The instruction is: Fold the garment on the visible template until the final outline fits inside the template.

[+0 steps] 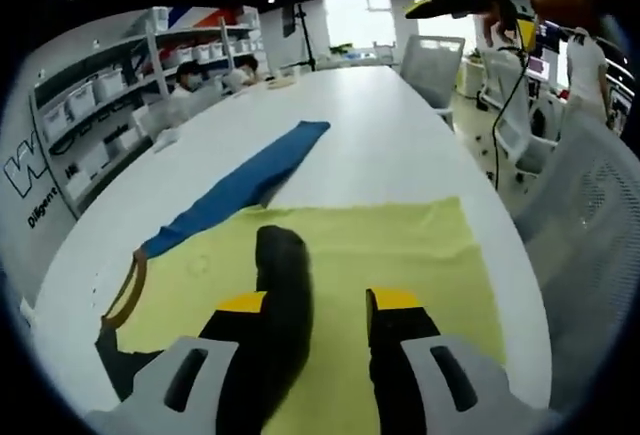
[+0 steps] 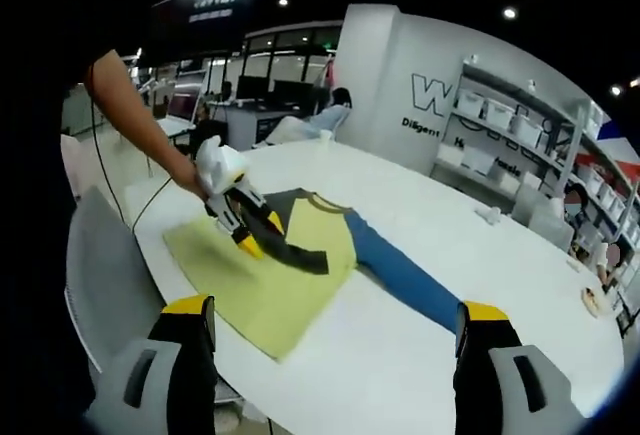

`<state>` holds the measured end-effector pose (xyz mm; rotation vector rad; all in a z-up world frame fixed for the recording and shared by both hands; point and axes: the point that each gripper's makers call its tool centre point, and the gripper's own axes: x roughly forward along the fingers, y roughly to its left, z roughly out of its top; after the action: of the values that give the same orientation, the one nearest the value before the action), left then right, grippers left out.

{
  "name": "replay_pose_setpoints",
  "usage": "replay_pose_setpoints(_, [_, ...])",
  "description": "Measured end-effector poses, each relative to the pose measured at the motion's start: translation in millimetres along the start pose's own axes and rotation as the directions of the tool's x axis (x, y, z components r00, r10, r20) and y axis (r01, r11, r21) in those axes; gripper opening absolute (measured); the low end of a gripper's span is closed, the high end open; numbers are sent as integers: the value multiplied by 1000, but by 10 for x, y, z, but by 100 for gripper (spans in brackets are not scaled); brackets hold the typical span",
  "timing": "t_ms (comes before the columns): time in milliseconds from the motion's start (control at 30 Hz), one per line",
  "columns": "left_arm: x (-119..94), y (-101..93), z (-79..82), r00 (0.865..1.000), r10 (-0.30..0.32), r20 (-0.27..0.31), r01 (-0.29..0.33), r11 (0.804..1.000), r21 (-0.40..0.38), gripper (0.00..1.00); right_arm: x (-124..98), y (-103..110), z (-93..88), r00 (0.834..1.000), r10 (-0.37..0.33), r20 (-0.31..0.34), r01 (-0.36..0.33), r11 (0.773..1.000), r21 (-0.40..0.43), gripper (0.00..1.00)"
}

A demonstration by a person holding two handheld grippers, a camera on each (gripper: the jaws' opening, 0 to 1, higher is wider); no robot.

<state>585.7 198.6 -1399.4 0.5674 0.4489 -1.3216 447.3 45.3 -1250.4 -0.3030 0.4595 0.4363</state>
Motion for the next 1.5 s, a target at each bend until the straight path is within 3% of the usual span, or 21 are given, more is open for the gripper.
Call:
replay_pose_setpoints(133, [22, 18, -100, 999, -2, -34, 3, 999, 42, 35, -7, 14, -34, 1000, -5, -5, 5, 1000, 0, 99])
replay_pose_setpoints(400, [9, 172, -199, 998, 14, -55, -14, 1000, 2, 36, -14, 190, -204, 1000, -8, -28, 8, 1000, 8, 99])
replay_pose_setpoints(800, [113, 161, -165, 997, -13, -82, 13, 1000, 6, 35, -54, 178, -187, 999, -51, 6, 50, 997, 62, 99])
replay_pose_setpoints(1200, [207, 173, -114, 995, -37, -92, 39, 999, 21, 35, -113, 209, -317, 996, -85, -1, 85, 990, 109, 99])
replay_pose_setpoints(1500, [290, 179, -247, 986, -53, -156, 57, 998, 22, 19, -178, 250, -416, 994, -104, -20, 106, 985, 139, 99])
